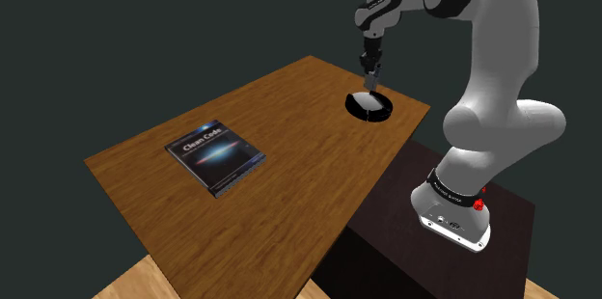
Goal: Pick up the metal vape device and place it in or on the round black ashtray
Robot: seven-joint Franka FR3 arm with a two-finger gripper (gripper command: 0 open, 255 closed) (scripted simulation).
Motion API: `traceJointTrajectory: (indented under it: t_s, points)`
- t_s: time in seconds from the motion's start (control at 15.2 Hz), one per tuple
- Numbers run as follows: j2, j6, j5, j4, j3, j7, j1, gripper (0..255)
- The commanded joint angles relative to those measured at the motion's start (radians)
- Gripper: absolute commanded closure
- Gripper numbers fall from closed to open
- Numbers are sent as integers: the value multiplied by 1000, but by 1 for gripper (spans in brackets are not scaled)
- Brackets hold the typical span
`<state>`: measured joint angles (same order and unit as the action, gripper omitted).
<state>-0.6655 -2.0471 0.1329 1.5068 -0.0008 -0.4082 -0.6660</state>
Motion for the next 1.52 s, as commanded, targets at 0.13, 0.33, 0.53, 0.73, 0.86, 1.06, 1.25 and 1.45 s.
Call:
traceJointTrajectory:
  t_s: [0.13, 0.33, 0.53, 0.73, 0.86, 1.06, 1.25, 1.45]
  points:
    - [-104, 64, 148, -121, -92, 184, 136, 0]
    - [-117, 32, 150, -104, -95, 186, 130, 0]
    - [-132, 2, 153, -89, -97, 188, 124, 0]
    - [-135, -4, 153, -86, -98, 188, 123, 0]
    - [-135, -4, 153, -86, -98, 188, 123, 0]
    - [-135, -4, 153, -86, -98, 188, 123, 0]
    - [-135, -4, 153, -86, -98, 188, 123, 255]
    - [-135, -4, 153, -86, -98, 188, 123, 255]
